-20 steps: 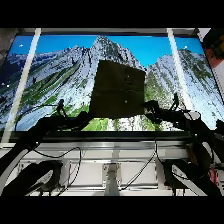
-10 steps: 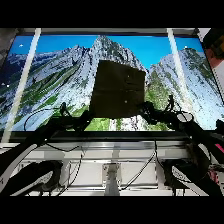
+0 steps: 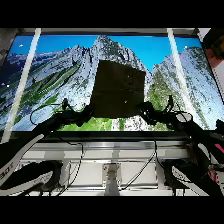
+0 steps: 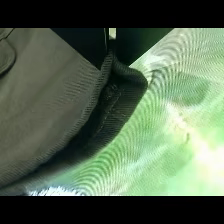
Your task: Fold the clothes and pants, and hang the long-sleeved shirts on hangers.
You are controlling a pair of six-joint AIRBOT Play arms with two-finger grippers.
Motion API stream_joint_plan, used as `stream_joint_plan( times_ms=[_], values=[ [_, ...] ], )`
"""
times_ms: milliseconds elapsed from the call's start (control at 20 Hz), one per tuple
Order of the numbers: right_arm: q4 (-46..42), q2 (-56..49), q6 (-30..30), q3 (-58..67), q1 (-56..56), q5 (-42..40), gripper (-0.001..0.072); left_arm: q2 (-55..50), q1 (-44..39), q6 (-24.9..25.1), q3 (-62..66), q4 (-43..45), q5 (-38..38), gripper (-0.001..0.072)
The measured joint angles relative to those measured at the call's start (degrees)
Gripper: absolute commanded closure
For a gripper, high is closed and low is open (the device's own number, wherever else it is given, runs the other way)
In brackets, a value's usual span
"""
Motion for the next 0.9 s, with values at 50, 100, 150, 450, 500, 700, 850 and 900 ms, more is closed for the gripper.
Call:
stream_joint_plan(
  times_ms=[50, 100, 150, 450, 500, 700, 850, 900],
  values=[
    [-0.37, -0.48, 0.48, -0.02, 0.0, 0.35, 0.0031, -0.11, 0.0, -0.02, 0.59, -0.02, -0.04, 0.069],
    [-0.55, -1.03, 0.83, -0.02, 0.0, 0.52, 0.0031, -0.22, 0.0, -0.02, 1.03, -0.07, -0.04, 0.069],
    [-0.94, -1.77, 1.16, -0.04, 0.0, 0.59, 0.0031, -0.26, 0.0, -0.04, 1.38, -0.07, 0.02, 0.069],
    [-0.35, -7.23, 3.76, -0.07, 0.04, -2.75, 0.0035, -0.39, 0.0, -0.04, 2.23, -0.24, 0.37, 0.0691],
    [0.2, -8.13, 4.0, -0.07, 0.26, -3.89, 0.0088, -0.39, 0.0, -0.04, 2.25, -0.24, 0.39, 0.0691],
    [2.03, -10.51, 4.63, -0.07, 2.67, -8.92, 0.0284, -0.39, 0.0, -0.04, 2.32, -0.26, 0.44, 0.0691],
    [3.08, -11.15, 4.74, 0.31, 4.09, -12.68, 0.045, -0.39, 0.0, -0.04, 2.32, -0.26, 0.46, 0.0691],
    [3.21, -11.3, 4.74, 0.48, 4.35, -13.55, 0.063, -0.39, 0.0, -0.04, 2.32, -0.26, 0.44, 0.0691]
  ],
)
